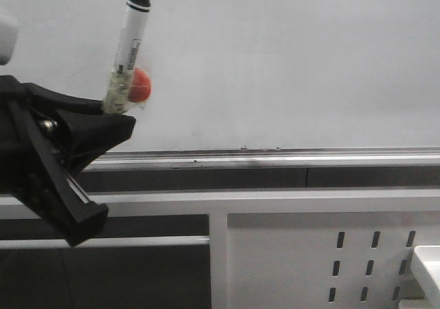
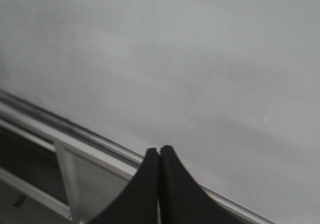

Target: Write number 1 on whiteboard

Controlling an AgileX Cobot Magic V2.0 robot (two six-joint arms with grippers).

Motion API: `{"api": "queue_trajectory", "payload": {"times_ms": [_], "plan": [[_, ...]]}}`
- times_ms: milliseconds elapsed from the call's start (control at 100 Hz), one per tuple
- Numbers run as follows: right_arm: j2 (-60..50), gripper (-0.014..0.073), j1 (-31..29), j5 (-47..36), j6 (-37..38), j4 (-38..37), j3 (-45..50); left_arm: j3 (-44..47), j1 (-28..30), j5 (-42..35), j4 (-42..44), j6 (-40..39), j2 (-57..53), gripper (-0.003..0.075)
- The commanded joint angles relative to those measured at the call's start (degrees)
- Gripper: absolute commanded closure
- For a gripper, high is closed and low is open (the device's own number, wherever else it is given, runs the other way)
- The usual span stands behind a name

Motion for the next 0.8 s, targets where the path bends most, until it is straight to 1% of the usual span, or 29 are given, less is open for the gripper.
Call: {"api": "queue_trajectory", "payload": {"times_ms": [0,130,270,390,460,530,580,640,710,760,790], "plan": [[0.86,0.0663,4.81,-3.85,-4.93,2.0,-1.76,-0.65,-0.26,-6.82,4.11,0.57,-1.93,0.074],[1.45,0.0663,8.88,-3.0,-4.93,2.24,-1.76,-1.0,-0.26,1.23,8.33,0.83,-4.3,0.074],[5.52,0.0663,11.77,-0.38,-5.44,3.82,-1.76,-3.83,-0.26,14.61,13.73,1.92,-8.0,0.074],[9.1,0.0663,15.69,-0.02,-11.4,9.67,-2.31,-7.39,-0.26,26.02,17.27,1.92,-11.24,0.074],[11.19,0.0663,18.75,0.37,-12.17,10.1,-3.48,-9.49,-0.26,32.4,18.0,1.92,-12.61,0.074],[13.78,0.0663,21.52,1.07,-12.17,9.99,-4.8,-11.12,-0.26,38.43,20.6,1.92,-13.7,0.074],[16.05,0.0662,23.26,1.19,-12.17,9.99,-5.59,-11.83,-0.4,41.34,22.71,1.92,-14.34,0.074],[18.19,0.0658,25.26,1.18,-12.5,9.73,-6.0,-12.51,-0.94,43.88,22.98,1.92,-15.12,0.074],[20.74,0.0605,28.25,0.7,-14.5,9.63,-6.54,-13.02,-1.24,46.34,22.98,1.92,-16.19,0.074],[22.55,0.0528,30.57,-0.6,-14.72,9.63,-6.64,-13.34,-1.24,48.11,23.1,1.92,-16.91,0.074],[23.8,0.0458,32.24,-1.66,-14.72,9.63,-6.69,-13.33,-1.24,48.93,23.46,1.92,-17.4,0.074]]}}
